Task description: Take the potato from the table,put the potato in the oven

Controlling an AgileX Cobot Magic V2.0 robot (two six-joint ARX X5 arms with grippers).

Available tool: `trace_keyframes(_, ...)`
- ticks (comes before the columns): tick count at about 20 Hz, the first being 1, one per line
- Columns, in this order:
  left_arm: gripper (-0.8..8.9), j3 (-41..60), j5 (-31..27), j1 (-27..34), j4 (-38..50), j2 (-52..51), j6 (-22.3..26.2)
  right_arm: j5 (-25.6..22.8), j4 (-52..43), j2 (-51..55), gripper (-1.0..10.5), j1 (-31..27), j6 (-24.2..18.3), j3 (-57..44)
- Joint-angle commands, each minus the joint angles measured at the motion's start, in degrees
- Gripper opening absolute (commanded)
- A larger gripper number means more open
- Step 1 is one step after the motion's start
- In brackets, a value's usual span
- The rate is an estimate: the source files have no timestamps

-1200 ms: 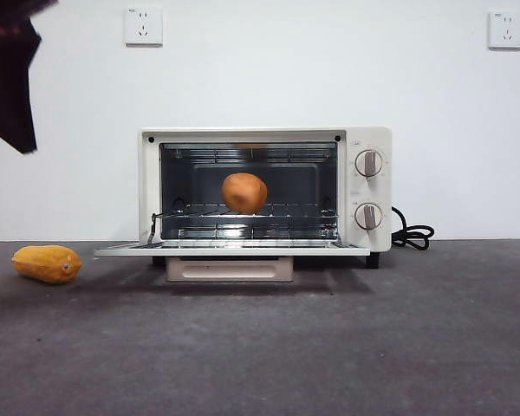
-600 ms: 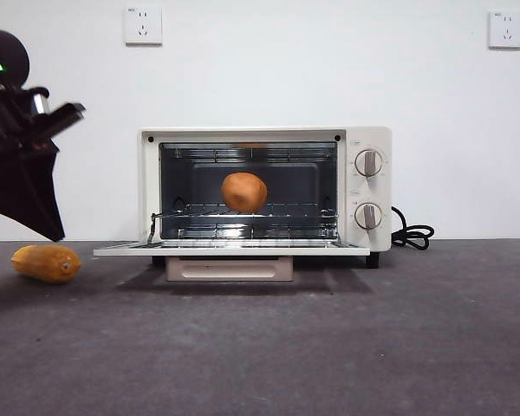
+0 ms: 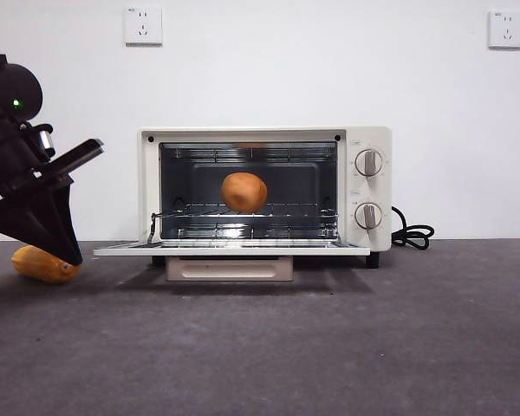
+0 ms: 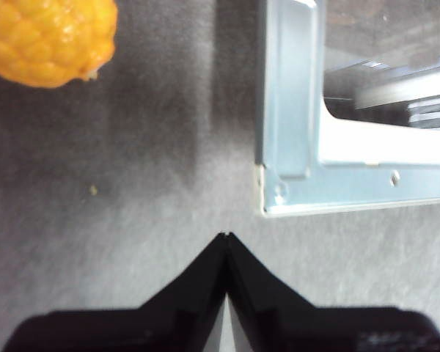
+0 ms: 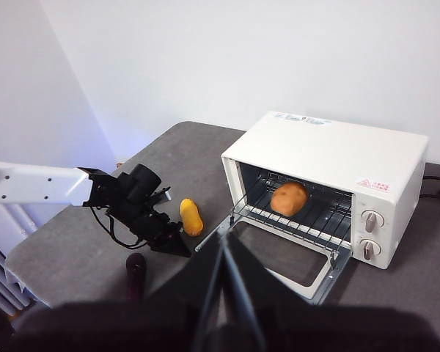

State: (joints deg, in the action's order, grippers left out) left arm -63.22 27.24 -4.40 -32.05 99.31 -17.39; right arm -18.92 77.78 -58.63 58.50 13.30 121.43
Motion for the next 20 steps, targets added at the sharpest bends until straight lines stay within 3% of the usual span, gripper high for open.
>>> trace_keyframes(1,-0.07,0.24,1.09,-0.20,1.68,2.32,-2.58,0.02,1.20,0.07,-0.1,0.09,0.59,-0.20)
trace_keyframes(7,-0.07,0.24,2.10,-0.17,6.93,3.72,-8.24,0.00,1.20,0.07,-0.1,0.09,0.59,-0.20)
trace_keyframes(20,-0.07,0.11,9.29,-1.09,9.44,5.60,-10.99,0.02,1.20,0.07,-0.1,0.09,0.61,-0.20)
